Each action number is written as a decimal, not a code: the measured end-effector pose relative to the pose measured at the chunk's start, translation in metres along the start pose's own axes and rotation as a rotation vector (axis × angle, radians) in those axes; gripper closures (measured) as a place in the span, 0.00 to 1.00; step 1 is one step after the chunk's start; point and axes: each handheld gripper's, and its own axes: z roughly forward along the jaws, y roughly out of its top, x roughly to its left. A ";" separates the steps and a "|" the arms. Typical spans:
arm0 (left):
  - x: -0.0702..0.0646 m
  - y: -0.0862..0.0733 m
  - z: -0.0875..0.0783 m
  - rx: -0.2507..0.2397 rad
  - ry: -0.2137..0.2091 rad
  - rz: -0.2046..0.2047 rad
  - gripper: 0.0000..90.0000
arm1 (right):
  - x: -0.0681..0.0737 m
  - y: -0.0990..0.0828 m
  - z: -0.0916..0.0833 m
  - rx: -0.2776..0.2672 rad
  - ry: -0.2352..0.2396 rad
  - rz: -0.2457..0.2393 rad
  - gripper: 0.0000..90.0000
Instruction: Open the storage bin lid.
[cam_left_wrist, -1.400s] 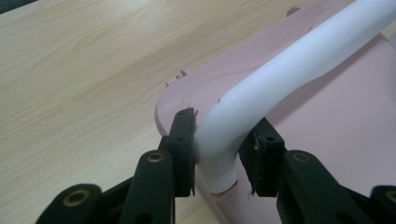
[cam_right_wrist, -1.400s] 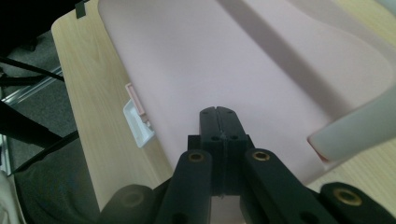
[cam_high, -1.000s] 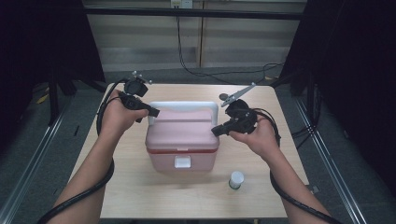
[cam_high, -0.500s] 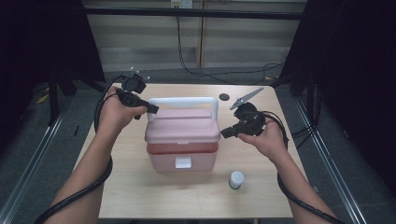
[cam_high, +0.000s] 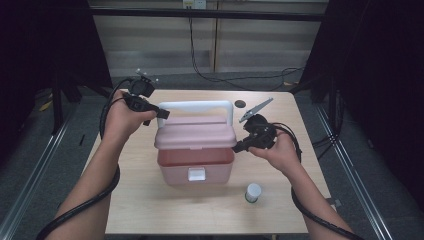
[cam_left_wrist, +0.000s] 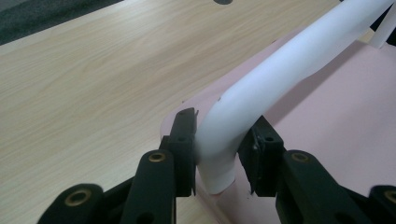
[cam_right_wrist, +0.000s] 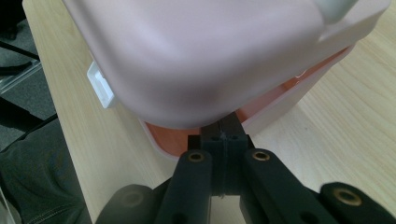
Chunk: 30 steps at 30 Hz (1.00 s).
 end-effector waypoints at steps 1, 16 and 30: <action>0.000 0.000 0.000 -0.001 0.001 -0.002 0.75 | 0.000 0.000 0.001 0.002 0.000 0.004 1.00; 0.002 -0.001 -0.002 -0.011 -0.003 -0.004 0.75 | 0.006 0.010 0.010 -0.009 0.026 -0.024 1.00; 0.003 -0.001 -0.001 -0.062 0.017 0.003 0.74 | 0.007 0.012 0.004 -0.040 0.048 -0.012 1.00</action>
